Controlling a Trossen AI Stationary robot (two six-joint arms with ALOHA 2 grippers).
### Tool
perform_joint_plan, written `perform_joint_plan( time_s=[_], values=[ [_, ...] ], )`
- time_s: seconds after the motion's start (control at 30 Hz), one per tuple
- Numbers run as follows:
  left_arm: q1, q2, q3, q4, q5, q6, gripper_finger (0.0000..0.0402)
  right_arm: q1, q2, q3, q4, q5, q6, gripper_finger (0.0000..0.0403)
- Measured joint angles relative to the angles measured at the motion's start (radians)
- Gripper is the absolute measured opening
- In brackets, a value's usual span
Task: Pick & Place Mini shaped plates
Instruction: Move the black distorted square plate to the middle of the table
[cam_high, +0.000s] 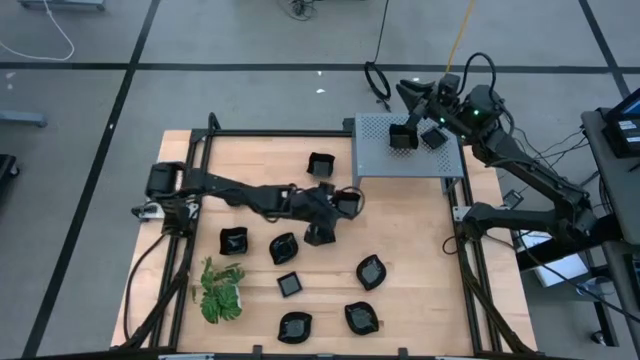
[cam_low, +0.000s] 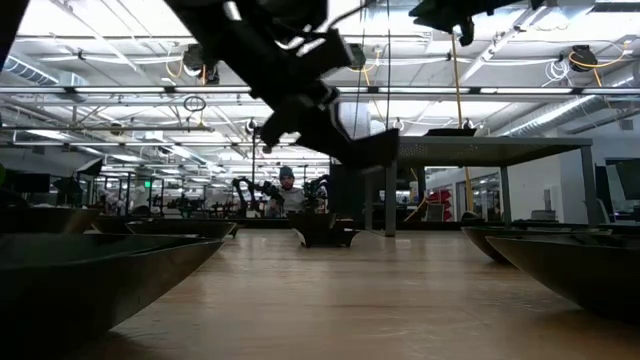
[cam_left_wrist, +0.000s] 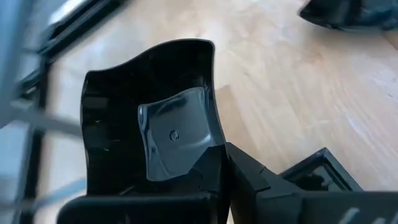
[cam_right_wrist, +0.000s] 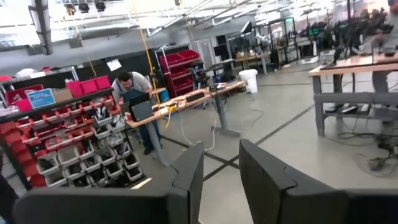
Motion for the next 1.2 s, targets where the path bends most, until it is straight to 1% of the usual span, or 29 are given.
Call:
perform_joint_plan(
  time_s=[0.1, 0.17, 0.27, 0.37, 0.47, 0.57, 0.63, 0.77, 0.87, 0.97, 1.1, 1.13, 1.2],
  values=[
    [0.015, 0.062, 0.068, -0.018, 0.077, 0.069, 0.0004, 0.0, 0.002, 0.0, 0.003, -0.077, -0.012, 0.0089],
    [0.022, 0.095, 0.101, -0.026, 0.111, 0.126, 0.001, 0.002, 0.001, 0.0, 0.014, -0.113, -0.012, 0.0089],
    [0.021, 0.143, 0.148, -0.033, 0.157, 0.213, 0.0014, 0.022, 0.001, 0.0, 0.021, -0.122, -0.011, 0.0089],
    [0.018, 0.191, 0.179, -0.038, 0.19, 0.238, 0.0005, 0.048, 0.001, 0.0, 0.021, -0.121, -0.015, 0.0089],
    [0.008, 0.237, 0.201, -0.043, 0.187, 0.236, 0.0008, 0.074, 0.001, 0.0, 0.022, -0.12, -0.015, 0.0089],
    [-0.002, 0.259, 0.205, -0.029, 0.145, 0.238, 0.0017, 0.097, 0.001, 0.0, 0.023, -0.119, -0.009, 0.0089],
    [-0.008, 0.262, 0.205, -0.02, 0.121, 0.224, 0.0015, 0.11, 0.001, 0.0, 0.024, -0.119, -0.008, 0.0089],
    [-0.014, 0.26, 0.205, -0.017, 0.113, 0.12, 0.0005, 0.13, 0.001, 0.0, 0.022, -0.118, -0.008, 0.0089],
    [-0.016, 0.26, 0.205, -0.014, 0.11, 0.043, 0.0006, 0.138, 0.001, 0.0, 0.022, -0.118, -0.008, 0.0089],
    [-0.021, 0.26, 0.205, -0.014, 0.107, 0.003, 0.0031, 0.138, 0.0, 0.0, 0.022, -0.117, -0.008, 0.0089],
    [-0.032, 0.26, 0.205, -0.012, 0.1, -0.027, 0.0079, 0.138, 0.0, 0.0, 0.022, -0.116, -0.008, 0.0089],
    [-0.035, 0.258, 0.205, -0.013, 0.081, -0.03, 0.0091, 0.138, 0.0, 0.0, 0.022, -0.116, -0.008, 0.0089],
    [-0.042, 0.241, 0.205, -0.024, 0.012, -0.03, 0.0111, 0.138, 0.0, 0.0, 0.022, -0.116, -0.008, 0.0089]
  ],
)
